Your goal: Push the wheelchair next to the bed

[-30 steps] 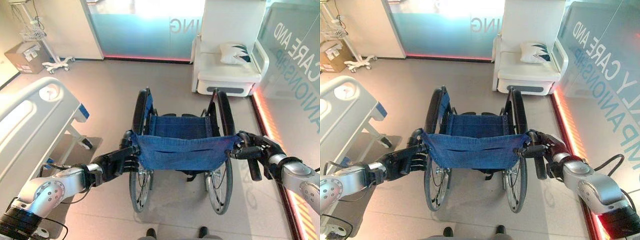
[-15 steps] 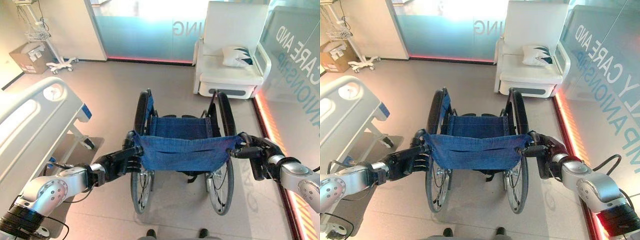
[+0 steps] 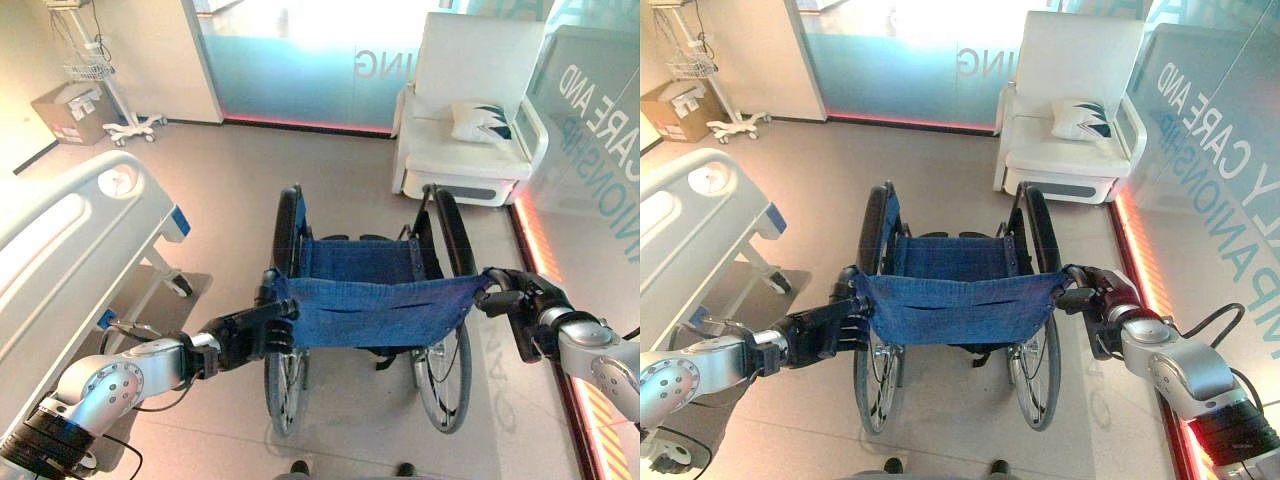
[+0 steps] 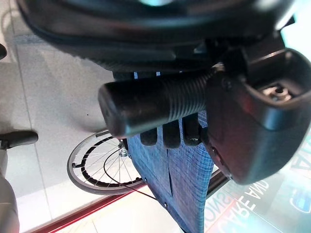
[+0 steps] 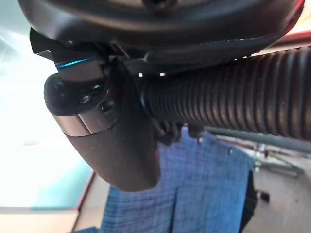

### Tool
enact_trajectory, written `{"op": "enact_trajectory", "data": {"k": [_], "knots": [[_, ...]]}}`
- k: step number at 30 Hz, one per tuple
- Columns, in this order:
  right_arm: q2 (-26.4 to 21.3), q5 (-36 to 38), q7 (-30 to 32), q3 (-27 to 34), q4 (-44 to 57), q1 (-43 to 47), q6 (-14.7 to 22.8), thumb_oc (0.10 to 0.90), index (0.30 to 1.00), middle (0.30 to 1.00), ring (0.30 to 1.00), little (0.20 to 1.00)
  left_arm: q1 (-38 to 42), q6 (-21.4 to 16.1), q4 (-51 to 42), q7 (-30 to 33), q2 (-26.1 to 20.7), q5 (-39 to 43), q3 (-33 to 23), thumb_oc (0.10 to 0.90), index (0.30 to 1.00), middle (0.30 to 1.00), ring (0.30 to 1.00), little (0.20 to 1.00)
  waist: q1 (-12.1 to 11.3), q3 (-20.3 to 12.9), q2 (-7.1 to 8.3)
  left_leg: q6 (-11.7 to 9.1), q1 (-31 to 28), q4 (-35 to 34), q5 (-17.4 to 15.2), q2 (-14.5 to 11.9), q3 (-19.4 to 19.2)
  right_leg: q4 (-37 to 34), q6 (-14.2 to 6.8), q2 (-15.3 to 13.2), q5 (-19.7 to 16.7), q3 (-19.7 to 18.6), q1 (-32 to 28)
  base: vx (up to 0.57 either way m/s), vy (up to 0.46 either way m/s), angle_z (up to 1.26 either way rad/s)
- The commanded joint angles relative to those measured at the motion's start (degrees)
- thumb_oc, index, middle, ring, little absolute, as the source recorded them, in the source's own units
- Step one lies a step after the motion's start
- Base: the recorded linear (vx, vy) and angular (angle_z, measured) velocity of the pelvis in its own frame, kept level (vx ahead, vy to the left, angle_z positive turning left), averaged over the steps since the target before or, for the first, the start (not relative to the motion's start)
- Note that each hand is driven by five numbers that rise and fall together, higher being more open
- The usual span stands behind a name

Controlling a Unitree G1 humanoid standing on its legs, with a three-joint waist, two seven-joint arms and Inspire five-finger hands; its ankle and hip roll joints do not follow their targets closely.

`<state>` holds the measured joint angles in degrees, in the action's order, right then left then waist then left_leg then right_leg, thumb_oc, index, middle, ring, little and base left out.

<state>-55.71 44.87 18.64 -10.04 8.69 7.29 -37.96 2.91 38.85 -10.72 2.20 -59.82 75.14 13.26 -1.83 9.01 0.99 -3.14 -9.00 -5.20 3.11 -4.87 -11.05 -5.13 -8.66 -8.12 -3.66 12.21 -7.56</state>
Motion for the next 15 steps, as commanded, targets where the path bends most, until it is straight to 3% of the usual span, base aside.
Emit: {"op": "enact_trajectory", "data": {"k": [1, 13, 15], "knots": [[-8.5, -2.7, -5.2, -1.7, 1.1, 1.7, -0.6, 0.4, 0.3, 0.3, 0.3, 0.3, 7.9, -7.2, -1.2, -0.9, -1.3, 3.4, -3.4, 0.4, 0.3, 0.3, 0.3, 0.3, 2.6, -2.7, -2.18, -0.4, -0.1, 0.2, -1.1, 0.7, -0.6, 0.1, 0.8, 2.9, 2.1, 2.1, -1.3, 0.0, -0.031, 0.0], [-11.1, -3.1, -6.4, -1.0, 4.3, 2.2, 0.2, 0.4, 0.3, 0.3, 0.3, 0.3, 6.2, -7.5, -2.4, 0.6, -2.0, 5.4, -5.3, 0.4, 0.3, 0.3, 0.3, 0.3, 2.7, -2.3, -2.33, -1.2, -1.0, 0.2, 0.0, -0.5, -0.5, 1.4, 1.6, 4.3, 3.1, 2.4, -1.5, 0.02, -0.078, 0.01], [-11.5, -2.7, -7.2, -0.6, 5.0, 2.3, 0.4, 0.4, 0.3, 0.3, 0.3, 0.3, 5.6, -7.4, -2.6, 1.3, -2.1, 6.4, -6.3, 0.4, 0.3, 0.3, 0.3, 0.3, 2.6, -2.0, -2.05, -1.7, -0.6, 2.8, -0.3, -1.1, 0.0, 2.7, 2.2, 4.6, 3.6, 2.2, -1.2, 0.04, -0.161, 0.0]]}}
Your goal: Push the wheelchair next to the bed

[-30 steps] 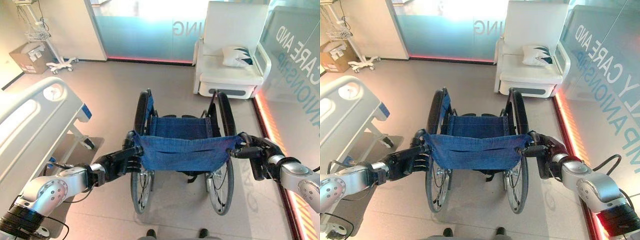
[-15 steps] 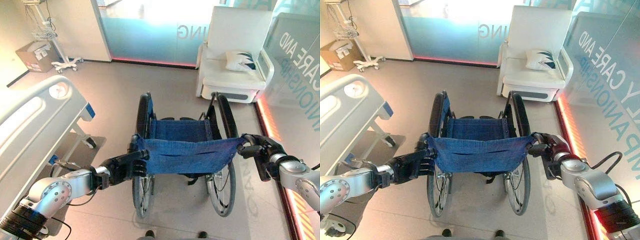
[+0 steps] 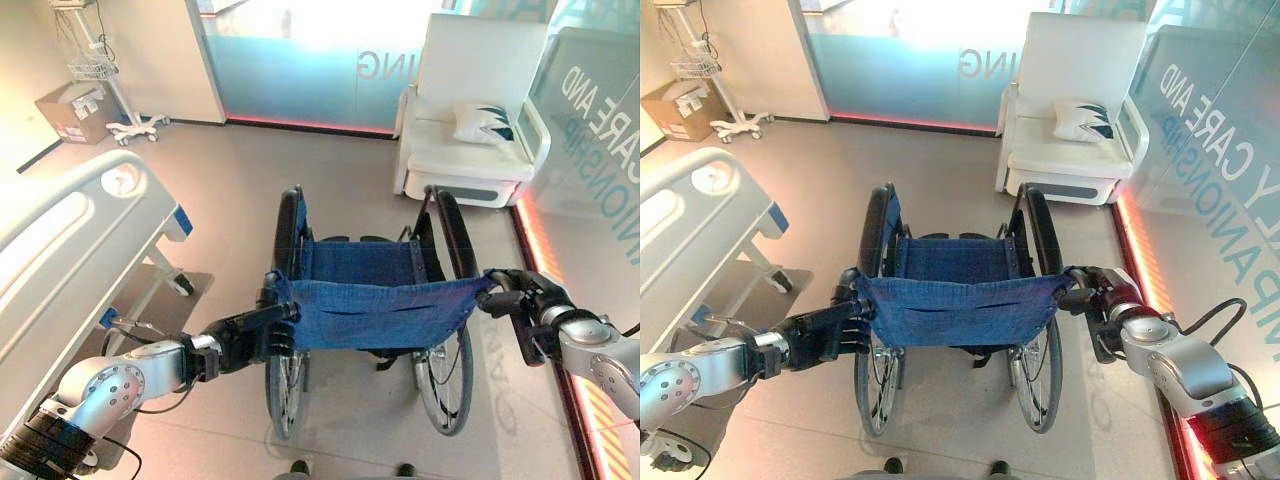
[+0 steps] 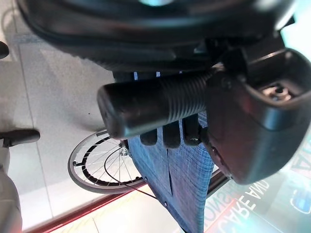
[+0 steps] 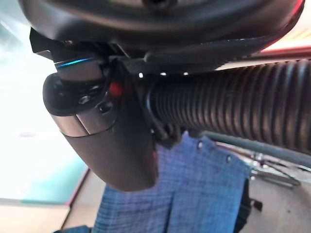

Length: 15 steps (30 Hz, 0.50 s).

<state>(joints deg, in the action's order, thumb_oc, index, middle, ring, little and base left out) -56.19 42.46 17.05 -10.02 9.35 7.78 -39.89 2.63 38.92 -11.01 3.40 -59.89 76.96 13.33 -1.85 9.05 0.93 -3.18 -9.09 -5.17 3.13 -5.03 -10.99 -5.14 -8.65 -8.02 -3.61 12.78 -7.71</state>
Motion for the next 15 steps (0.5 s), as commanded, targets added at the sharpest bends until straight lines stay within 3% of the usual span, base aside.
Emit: {"op": "enact_trajectory", "data": {"k": [1, 3, 5, 6, 7, 9, 10, 11, 14, 15], "knots": [[-11.2, -0.4, -6.3, -0.7, 4.5, 2.3, 2.4, 0.4, 0.3, 0.3, 0.3, 0.3, 5.7, -7.5, -2.4, 0.7, -2.0, 5.0, -6.9, 0.4, 0.3, 0.3, 0.3, 0.3, 2.5, -1.8, -1.75, -2.0, 0.2, 5.2, -0.8, -1.4, 0.2, 3.6, 2.5, 4.7, 3.8, 1.5, -0.7, 0.03, -0.14, -0.01], [-11.7, 0.0, -6.6, -0.9, 4.9, 3.2, 2.8, 0.4, 0.3, 0.3, 0.3, 0.3, 5.2, -7.4, -2.5, 1.3, -2.2, 5.8, -8.0, 0.4, 0.3, 0.3, 0.3, 0.3, 2.4, -1.5, -1.08, -2.4, 1.4, 10.2, -2.1, -2.2, -0.2, 4.9, 3.2, 4.7, 4.1, 1.2, 0.0, 0.04, -0.199, -0.01], [-11.8, 0.9, -6.2, -2.1, 4.7, 5.5, 3.3, 0.4, 0.3, 0.3, 0.3, 0.3, 4.9, -7.7, -2.0, 1.1, -1.7, 5.6, -9.2, 0.4, 0.3, 0.3, 0.3, 0.3, 1.6, -0.1, 0.04, -2.9, 5.6, 22.3, 0.6, -4.3, 0.8, 6.9, 4.8, 5.2, 4.1, 0.7, 0.6, 0.05, -0.257, -0.04], [-11.8, 1.1, -6.0, -2.3, 4.7, 5.7, 3.4, 0.4, 0.3, 0.3, 0.3, 0.3, 4.8, -7.7, -2.0, 1.2, -1.6, 5.5, -9.5, 0.4, 0.3, 0.3, 0.3, 0.3, 1.5, 0.1, 0.13, -2.9, 6.6, 24.2, 1.0, -4.6, 1.2, 7.1, 5.1, 5.4, 4.1, 0.6, 0.7, 0.04, -0.275, -0.14], [-11.5, 1.2, -5.3, -3.1, 4.9, 6.7, 3.7, 0.4, 0.3, 0.3, 0.3, 0.3, 4.5, -7.1, -1.9, 0.8, -1.0, 5.0, -10.8, 0.4, 0.3, 0.3, 0.3, 0.3, 0.8, 1.7, 0.84, -3.1, 12.3, 35.5, 4.4, -5.0, 2.6, 8.5, 6.6, 6.3, 4.1, -0.1, 0.8, 0.06, -0.24, -0.18], [-11.2, 0.6, -5.3, -3.5, 4.9, 7.0, 4.0, 0.4, 0.3, 0.3, 0.3, 0.3, 4.2, -6.6, -1.7, 0.4, -0.4, 4.5, -11.8, 0.4, 0.3, 0.3, 0.3, 0.3, 0.4, 2.9, 0.93, -2.8, 16.3, 40.7, 6.4, -4.6, 3.4, 9.6, 7.7, 7.3, 4.4, -1.0, 0.6, 0.11, -0.131, -0.24], [-11.0, -0.2, -6.2, -3.6, 5.2, 7.1, 4.2, 0.4, 0.3, 0.3, 0.3, 0.3, 3.0, -6.3, -2.2, 1.0, -0.2, 5.3, -13.6, 0.4, 0.3, 0.3, 0.3, 0.3, -0.4, 4.1, 0.36, -2.0, 18.2, 38.3, 6.8, -1.4, 4.7, 10.9, 7.6, 8.0, 5.1, -2.4, 0.0, 0.15, 0.036, -0.03], [-11.1, -0.5, -6.7, -3.6, 5.4, 7.1, 4.4, 0.4, 0.3, 0.3, 0.3, 0.3, 2.3, -6.4, -2.3, 1.1, -0.2, 5.5, -14.3, 0.4, 0.3, 0.3, 0.3, 0.3, -0.8, 4.3, 0.17, -1.9, 18.9, 36.6, 7.5, -0.2, 5.0, 11.2, 7.5, 8.3, 5.2, -3.0, 0.1, 0.25, 0.088, 0.11], [-11.6, -1.2, -8.2, -3.6, 6.0, 7.3, 5.4, 0.4, 0.3, 0.3, 0.3, 0.3, -0.2, -6.2, -3.0, 1.8, -0.6, 6.7, -17.2, 0.4, 0.3, 0.3, 0.3, 0.3, -2.0, 5.2, -1.19, -3.0, 20.0, 25.1, 12.2, 0.6, 4.4, 12.2, 7.1, 10.4, 6.5, -4.1, -1.2, 0.3, 0.093, -0.1], [-12.4, -1.1, -9.6, -3.9, 5.8, 7.5, 6.9, 0.4, 0.3, 0.3, 0.3, 0.3, -0.5, -6.9, -2.3, 1.5, -1.3, 7.0, -17.2, 0.4, 0.3, 0.3, 0.3, 0.3, -2.7, 5.3, -1.98, -3.8, 20.8, 18.2, 14.9, 1.1, 5.6, 11.7, 6.9, 11.2, 7.0, -4.5, -2.5, 0.4, 0.13, -0.02]]}}
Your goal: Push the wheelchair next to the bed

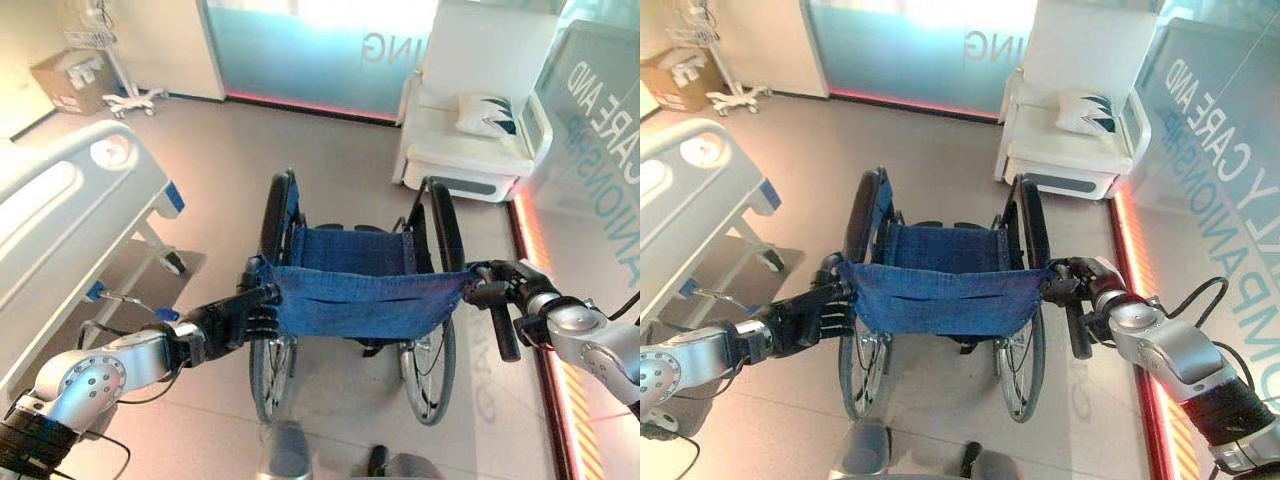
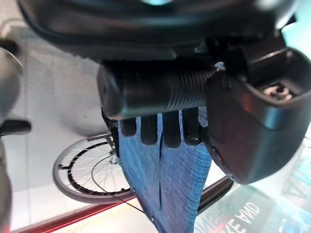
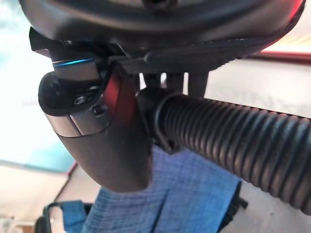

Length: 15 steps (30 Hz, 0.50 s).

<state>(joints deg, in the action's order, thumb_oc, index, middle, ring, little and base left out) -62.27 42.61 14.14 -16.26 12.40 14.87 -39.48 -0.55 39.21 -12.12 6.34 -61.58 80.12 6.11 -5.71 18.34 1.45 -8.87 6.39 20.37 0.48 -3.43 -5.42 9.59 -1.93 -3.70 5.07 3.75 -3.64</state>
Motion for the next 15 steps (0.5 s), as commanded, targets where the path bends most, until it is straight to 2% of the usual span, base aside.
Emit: {"op": "enact_trajectory", "data": {"k": [1, 4, 6, 9, 10, 11, 13, 14, 15], "knots": [[-7.2, -0.6, -7.5, 2.3, 2.6, 0.6, 7.6, 0.4, 0.3, 0.3, 0.3, 0.3, 2.6, -7.7, -0.8, -1.6, -0.1, 4.0, -10.0, 0.4, 0.3, 0.3, 0.3, 0.3, 0.5, -4.1, -2.89, 1.4, 5.9, -11.2, 19.0, -0.3, 1.3, -3.6, 0.1, 7.4, -1.2, 4.0, -7.8, 0.43, 0.134, -0.04], [-9.8, 1.5, -10.1, 2.8, 2.8, 1.4, 9.3, 0.4, 0.3, 0.3, 0.3, 0.3, 2.2, -8.6, 0.2, -2.7, -1.4, 3.5, -11.1, 0.4, 0.3, 0.3, 0.3, 0.3, -0.8, -4.3, -2.83, 1.3, 6.9, -15.7, 20.1, 0.4, 4.2, -4.4, -0.2, 7.5, 0.8, 2.7, -11.0, 0.39, 0.137, -0.32], [-11.1, 2.9, -11.8, 3.1, 2.8, 2.7, 10.0, 0.4, 0.3, 0.3, 0.3, 0.3, 1.9, -7.8, 0.6, -3.0, -2.1, 3.6, -13.4, 0.4, 0.3, 0.3, 0.3, 0.3, -1.8, -5.5, -2.22, 2.7, 6.1, -16.9, 16.0, 1.3, 4.4, -3.9, -1.0, 6.8, 3.5, 2.0, -12.9, 0.4, 0.199, -0.93], [-9.6, 1.6, -13.9, 4.4, 3.2, 2.2, 10.1, 0.4, 0.3, 0.3, 0.3, 0.3, 2.7, -6.1, 1.8, -2.5, -1.8, 3.7, -14.3, 0.4, 0.3, 0.3, 0.3, 0.3, -2.1, -7.1, -1.24, 4.8, 6.1, -14.1, 9.9, 3.3, 3.1, -1.5, -2.1, 5.7, 6.6, 2.1, -14.2, 0.37, 0.201, -0.73], [-9.0, 1.0, -14.2, 4.8, 3.6, 1.8, 9.9, 0.4, 0.3, 0.3, 0.3, 0.3, 2.7, -5.8, 1.9, -2.2, -1.7, 3.8, -14.6, 0.4, 0.3, 0.3, 0.3, 0.3, -2.2, -7.5, -1.06, 5.0, 6.1, -13.7, 9.1, 3.7, 3.0, -1.0, -2.3, 5.6, 7.1, 2.1, -14.4, 0.43, 0.256, -0.14], [-7.8, 0.0, -13.7, 5.3, 4.4, 1.4, 9.2, 0.4, 0.3, 0.3, 0.3, 0.3, 3.2, -4.9, 2.2, -1.9, -1.2, 3.4, -14.6, 0.4, 0.3, 0.3, 0.3, 0.3, -2.2, -8.3, -0.49, 6.5, 5.6, -12.9, 7.3, 4.9, 1.7, 4.4, -3.4, 4.9, 5.2, 2.7, -13.4, 0.4, 0.263, -0.08], [-7.0, -0.6, -13.2, 5.4, 4.9, 1.4, 8.8, 0.4, 0.3, 0.3, 0.3, 0.3, 3.3, -4.5, 2.8, -2.5, -1.0, 2.9, -15.0, 0.4, 0.3, 0.3, 0.3, 0.3, -2.3, -9.0, -0.2, 7.6, 5.1, -12.6, 6.5, 6.1, 1.7, 10.7, -4.6, 4.5, 2.1, 2.7, -11.2, 0.32, 0.235, -0.06], [-6.5, -1.1, -12.8, 5.5, 5.1, 1.7, 8.6, 0.4, 0.3, 0.3, 0.3, 0.3, 3.2, -4.2, 3.1, -2.9, -1.1, 2.6, -15.9, 0.4, 0.3, 0.3, 0.3, 0.3, -2.4, -9.3, 0.11, 8.7, 4.3, -12.6, 5.8, 7.3, 1.6, 17.1, -5.9, 4.2, -0.6, 2.5, -9.0, 0.31, 0.245, 0.05], [-5.7, -1.2, -12.1, 5.2, 5.1, 2.5, 8.3, 0.4, 0.3, 0.3, 0.3, 0.3, 3.3, -3.6, 3.6, -3.8, -1.4, 2.5, -16.8, 0.4, 0.3, 0.3, 0.3, 0.3, -2.6, -9.8, -0.15, 9.7, 3.5, -12.9, 5.3, 8.1, 2.0, 25.2, -8.1, 4.7, -6.1, 1.9, -5.1, 0.39, 0.286, 0.0]]}}
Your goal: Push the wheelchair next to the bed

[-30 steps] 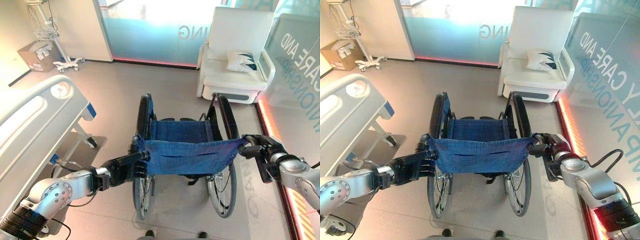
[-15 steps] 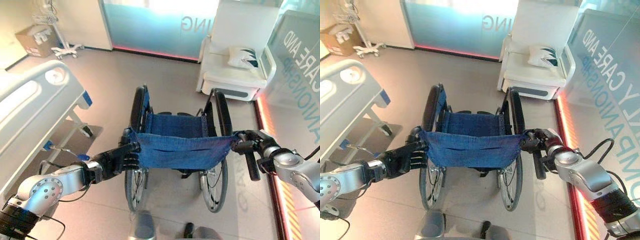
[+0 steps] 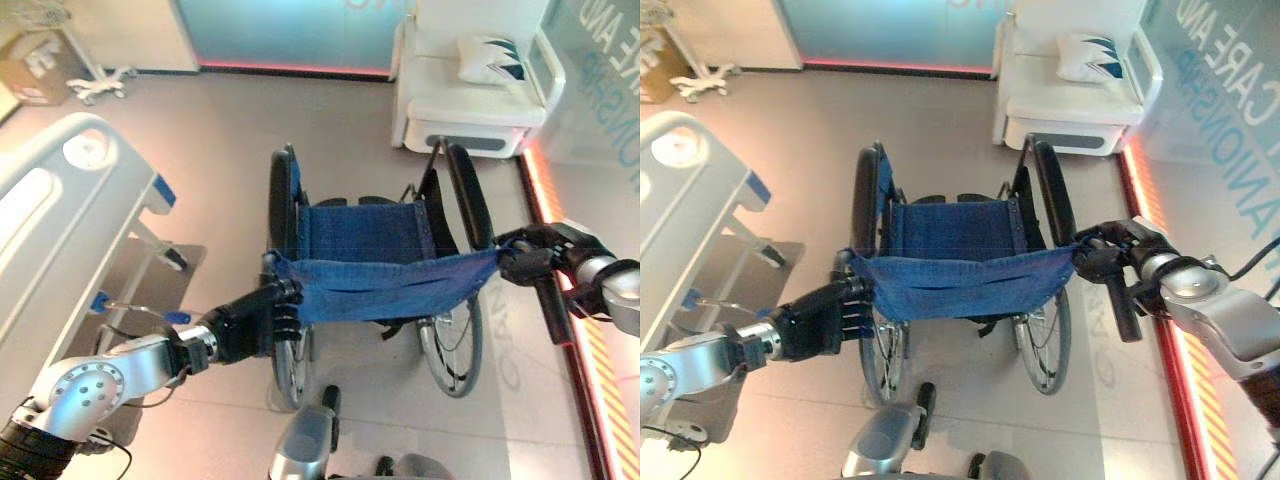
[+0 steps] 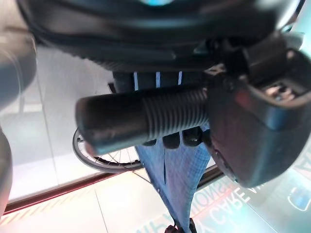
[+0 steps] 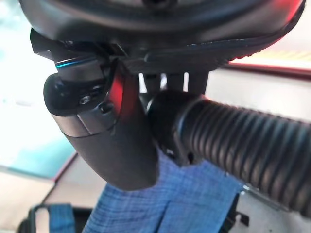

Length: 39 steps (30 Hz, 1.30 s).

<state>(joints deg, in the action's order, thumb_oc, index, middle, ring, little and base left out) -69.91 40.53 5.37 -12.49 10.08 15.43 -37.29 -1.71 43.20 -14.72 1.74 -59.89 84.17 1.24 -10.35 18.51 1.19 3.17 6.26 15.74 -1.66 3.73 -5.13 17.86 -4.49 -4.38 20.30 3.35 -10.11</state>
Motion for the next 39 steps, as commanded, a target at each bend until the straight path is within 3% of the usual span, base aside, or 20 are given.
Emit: {"op": "enact_trajectory", "data": {"k": [1, 4, 6, 9, 11, 12, 13, 15, 18, 20, 22, 23, 24, 26, 27, 29, 31, 34, 36, 39], "knots": [[2.9, 0.5, -3.3, 0.7, 6.6, 3.4, 6.3, 0.4, 0.3, 0.3, 0.3, 0.3, 4.9, -7.2, 7.4, -0.7, -3.6, -1.9, -12.7, 0.4, 0.3, 0.3, 0.3, 0.3, 1.9, -10.2, -0.06, -1.4, 2.5, -8.2, 6.5, 1.9, 2.5, 22.1, -6.9, 5.4, -24.8, 1.8, 4.9, 0.31, 0.21, 0.0], [4.9, -1.0, -3.9, -1.3, 4.4, 6.4, 6.5, 0.4, 0.3, 0.3, 0.3, 0.3, 5.7, -6.8, 8.9, -3.0, -3.9, -3.5, -13.0, 0.4, 0.3, 0.3, 0.3, 0.3, 2.0, -10.1, -0.5, -0.8, 1.6, -7.5, 5.4, 3.0, 3.8, 21.5, -5.8, 4.5, -23.4, 2.3, 8.1, 0.28, 0.1, 0.06], [5.3, -1.3, -3.3, -1.7, 4.0, 8.6, 5.9, 0.4, 0.3, 0.3, 0.3, 0.3, 5.6, -7.2, 9.2, -4.7, -5.0, -3.8, -13.5, 0.4, 0.3, 0.3, 0.3, 0.3, 1.7, -9.4, -1.01, -1.1, 2.6, -4.8, 4.6, 3.9, 4.7, 12.6, -2.9, 4.2, -19.1, 4.2, 8.5, 0.26, 0.007, -0.19], [4.7, -1.6, -3.6, -2.3, 2.2, 11.8, 6.6, 0.4, 0.3, 0.3, 0.3, 0.3, 7.4, -8.7, 10.9, -6.1, -5.1, -4.4, -12.7, 0.4, 0.3, 0.3, 0.3, 0.3, 2.6, -7.3, -1.48, -1.9, 2.0, -0.2, 2.9, 4.2, 6.3, -0.8, -0.8, 1.7, -17.6, 5.8, 10.7, 0.22, -0.05, -0.41], [3.9, -1.3, -3.9, -2.1, 1.6, 12.8, 7.2, 0.4, 0.3, 0.3, 0.3, 0.3, 8.6, -9.5, 10.7, -5.6, -4.9, -4.1, -12.0, 0.4, 0.3, 0.3, 0.3, 0.3, 3.8, -5.9, -1.62, -2.0, 0.5, 1.4, 0.9, 4.5, 7.3, -4.9, -1.3, 0.6, -19.7, 4.8, 13.4, 0.27, -0.093, 0.11], [2.9, -0.7, -3.8, -1.7, 1.9, 13.1, 7.6, 0.4, 0.3, 0.3, 0.3, 0.3, 9.7, -10.2, 10.3, -4.8, -5.1, -3.5, -11.0, 0.4, 0.3, 0.3, 0.3, 0.3, 5.6, -4.6, -0.67, -1.4, -1.2, 2.6, -3.7, 5.5, 7.7, -9.7, -3.6, -1.9, -26.0, 2.0, 18.5, 0.33, -0.121, 0.62], [2.8, -0.6, -3.8, -1.6, 2.0, 13.0, 7.5, 0.4, 0.3, 0.3, 0.3, 0.3, 9.8, -10.2, 10.2, -4.6, -5.1, -3.4, -10.9, 0.4, 0.3, 0.3, 0.3, 0.3, 5.8, -4.4, -0.71, -1.3, -1.5, 2.9, -4.4, 5.5, 7.8, -10.4, -3.9, -2.0, -26.7, 1.8, 18.7, 0.44, -0.156, 0.79], [1.6, 0.6, -4.0, 1.4, 4.9, 11.4, 5.3, 0.4, 0.3, 0.3, 0.3, 0.3, 10.0, -9.9, 8.9, -3.3, -5.3, -3.3, -10.2, 0.4, 0.3, 0.3, 0.3, 0.3, 7.9, -3.7, 0.3, -0.7, -5.2, 4.1, -9.6, 5.5, 8.8, -17.1, -5.8, -4.4, -31.8, -1.0, 22.5, 0.62, -0.207, 0.75], [1.3, 1.0, -4.4, 3.6, 6.3, 10.3, 3.3, 0.4, 0.3, 0.3, 0.3, 0.3, 10.1, -9.9, 9.2, -3.5, -4.6, -4.5, -9.9, 0.4, 0.3, 0.3, 0.3, 0.3, 8.8, -3.7, 0.51, -0.5, -7.9, 5.7, -12.6, 4.5, 9.5, -16.8, -5.8, -4.9, -32.5, -1.6, 23.5, 0.53, -0.196, 0.56], [1.4, 1.1, -4.3, 4.0, 6.0, 9.7, 3.6, 0.4, 0.3, 0.3, 0.3, 0.3, 8.8, -10.7, 9.2, -5.0, -4.2, -5.0, -10.7, 0.4, 0.3, 0.3, 0.3, 0.3, 8.7, -4.6, 0.75, -0.6, -7.6, 9.1, -12.2, 3.8, 9.3, -14.9, -5.5, -3.8, -29.9, -0.6, 22.2, 0.46, -0.22, 0.43], [1.6, 1.6, -4.7, 2.4, 5.2, 11.5, 3.1, 0.4, 0.3, 0.3, 0.3, 0.3, 7.6, -11.1, 7.8, -3.9, -3.4, -4.1, -11.5, 0.4, 0.3, 0.3, 0.3, 0.3, 8.6, -6.0, 0.41, -2.3, -9.3, 13.0, -9.2, 1.8, 9.0, -11.4, -4.1, -2.4, -28.4, 1.1, 21.4, 0.45, -0.19, 0.41], [1.4, 1.6, -4.8, 1.7, 4.9, 12.3, 2.7, 0.4, 0.3, 0.3, 0.3, 0.3, 7.2, -11.1, 7.5, -3.9, -3.0, -4.1, -11.8, 0.4, 0.3, 0.3, 0.3, 0.3, 8.9, -6.7, 0.14, -3.5, -10.3, 15.3, -6.2, 0.6, 9.0, -10.2, -3.1, -1.4, -27.6, 1.5, 21.1, 0.47, -0.231, 0.49], [1.3, 1.0, -5.0, 0.2, 4.5, 13.6, 2.3, 0.4, 0.3, 0.3, 0.3, 0.3, 6.7, -11.0, 6.5, -3.2, -2.6, -3.6, -12.3, 0.4, 0.3, 0.3, 0.3, 0.3, 9.0, -7.9, 0.13, -6.8, -9.5, 25.9, 4.5, -1.3, 7.5, -9.8, -0.2, 0.3, -25.5, 3.7, 18.7, 0.46, -0.24, 0.58], [1.0, 0.8, -4.9, -1.2, 3.7, 15.0, 2.6, 0.4, 0.3, 0.3, 0.3, 0.3, 6.3, -10.9, 5.9, -3.4, -2.0, -3.6, -12.6, 0.4, 0.3, 0.3, 0.3, 0.3, 8.7, -8.0, 0.49, -9.0, -4.1, 37.8, 9.8, -1.0, 6.2, -10.2, 2.3, 1.3, -23.5, 4.9, 15.6, 0.43, -0.271, 0.36], [0.6, 0.8, -4.8, -2.0, 2.9, 16.0, 2.9, 0.4, 0.3, 0.3, 0.3, 0.3, 6.1, -10.4, 5.5, -3.9, -1.5, -4.2, -13.0, 0.4, 0.3, 0.3, 0.3, 0.3, 8.2, -7.7, 0.8, -9.4, 2.2, 45.7, 10.6, -0.1, 5.5, -10.3, 3.6, 1.9, -22.3, 5.3, 13.3, 0.35, -0.223, -0.12], [0.5, 1.1, -4.9, -2.7, 2.6, 16.9, 2.9, 0.4, 0.3, 0.3, 0.3, 0.3, 6.0, -10.1, 5.3, -4.2, -1.0, -5.3, -13.0, 0.4, 0.3, 0.3, 0.3, 0.3, 7.5, -7.0, 0.83, -8.9, 6.8, 46.7, 9.3, 0.2, 5.0, -10.7, 3.8, 2.5, -21.8, 5.4, 11.3, 0.34, -0.145, -0.07], [0.3, 1.1, -5.1, -3.3, 4.1, 17.7, 1.6, 0.4, 0.3, 0.3, 0.3, 0.3, 4.7, -10.3, 4.6, -3.7, -0.4, -5.6, -13.6, 0.4, 0.3, 0.3, 0.3, 0.3, 6.0, -6.0, 0.97, -7.1, 8.7, 38.0, 6.3, 0.5, 4.9, -11.1, 3.1, 3.4, -21.2, 4.7, 8.6, 0.5, -0.085, 0.11], [0.3, 1.2, -5.1, -5.0, 4.6, 19.5, 0.7, 0.4, 0.3, 0.3, 0.3, 0.3, 2.9, -10.5, 4.8, -4.2, -1.2, -4.3, -15.2, 0.4, 0.3, 0.3, 0.3, 0.3, 4.6, -5.5, 0.89, -6.4, 7.7, 24.2, 7.2, 0.4, 3.8, -11.5, 2.9, 4.7, -19.9, 3.4, 6.3, 0.44, 0.016, -0.04], [1.3, 0.4, -5.7, -7.5, 2.2, 21.9, 1.4, 0.4, 0.3, 0.3, 0.3, 0.3, 2.6, -10.5, 5.7, -5.1, -0.7, -5.0, -15.0, 0.4, 0.3, 0.3, 0.3, 0.3, 3.0, -6.0, -0.47, -7.6, 9.3, 5.2, 12.7, -1.2, 4.1, -12.6, 3.5, 7.7, -18.1, 2.8, 3.9, 0.6, 0.088, -0.1], [2.1, -0.7, -6.2, -8.2, 1.7, 20.7, 2.9, 0.4, 0.3, 0.3, 0.3, 0.3, 1.8, -11.8, 5.2, -4.9, 0.9, -6.5, -13.4, 0.4, 0.3, 0.3, 0.3, 0.3, 1.5, -5.8, -1.41, -8.7, 10.7, -11.0, 18.2, -1.7, 2.7, -13.4, 4.2, 10.3, -15.5, 1.5, -0.7, 0.63, 0.066, -0.18]]}}
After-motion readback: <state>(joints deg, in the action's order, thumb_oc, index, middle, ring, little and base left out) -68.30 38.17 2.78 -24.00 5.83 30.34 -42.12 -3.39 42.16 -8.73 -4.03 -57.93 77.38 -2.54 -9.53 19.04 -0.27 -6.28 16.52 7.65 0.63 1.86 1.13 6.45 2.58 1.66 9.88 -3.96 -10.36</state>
